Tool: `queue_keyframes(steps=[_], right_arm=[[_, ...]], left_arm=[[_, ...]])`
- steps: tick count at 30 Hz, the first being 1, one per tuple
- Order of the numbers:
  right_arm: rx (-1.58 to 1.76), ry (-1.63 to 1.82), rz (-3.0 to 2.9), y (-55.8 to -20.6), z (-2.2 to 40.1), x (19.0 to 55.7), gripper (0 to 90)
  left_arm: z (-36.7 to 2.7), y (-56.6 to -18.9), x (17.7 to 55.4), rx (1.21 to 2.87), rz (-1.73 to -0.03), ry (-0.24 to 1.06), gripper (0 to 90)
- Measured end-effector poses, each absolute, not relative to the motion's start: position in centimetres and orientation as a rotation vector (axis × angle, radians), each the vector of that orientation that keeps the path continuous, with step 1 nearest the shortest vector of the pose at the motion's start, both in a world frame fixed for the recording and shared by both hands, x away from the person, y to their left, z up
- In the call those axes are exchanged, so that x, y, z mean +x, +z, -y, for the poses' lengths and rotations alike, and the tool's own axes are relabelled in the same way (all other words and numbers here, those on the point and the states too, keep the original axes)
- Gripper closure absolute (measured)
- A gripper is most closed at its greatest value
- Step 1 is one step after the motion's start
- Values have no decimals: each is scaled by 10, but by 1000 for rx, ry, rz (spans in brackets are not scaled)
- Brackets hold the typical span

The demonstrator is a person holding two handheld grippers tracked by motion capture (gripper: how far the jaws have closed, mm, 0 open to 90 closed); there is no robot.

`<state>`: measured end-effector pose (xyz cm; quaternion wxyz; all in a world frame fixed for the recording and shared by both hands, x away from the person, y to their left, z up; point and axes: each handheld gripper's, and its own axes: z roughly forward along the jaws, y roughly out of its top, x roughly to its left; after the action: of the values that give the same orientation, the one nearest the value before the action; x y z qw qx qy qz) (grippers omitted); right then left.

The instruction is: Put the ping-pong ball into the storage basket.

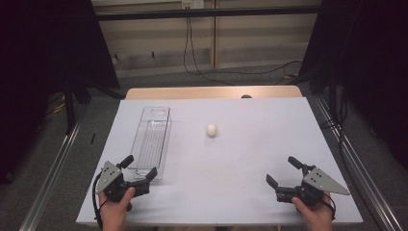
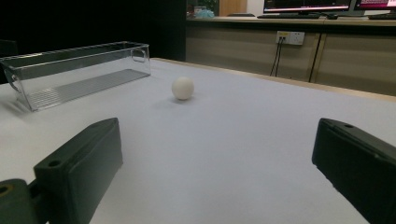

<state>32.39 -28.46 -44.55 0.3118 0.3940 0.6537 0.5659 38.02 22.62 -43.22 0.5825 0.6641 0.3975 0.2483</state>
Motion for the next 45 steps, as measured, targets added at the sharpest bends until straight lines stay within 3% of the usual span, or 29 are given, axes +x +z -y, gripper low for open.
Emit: queue_keyframes(steps=[45], right_arm=[[1037,1485,-1727,-445,285,322,13]], left_arm=[[-193,-421,386,1608,-883,560,18]])
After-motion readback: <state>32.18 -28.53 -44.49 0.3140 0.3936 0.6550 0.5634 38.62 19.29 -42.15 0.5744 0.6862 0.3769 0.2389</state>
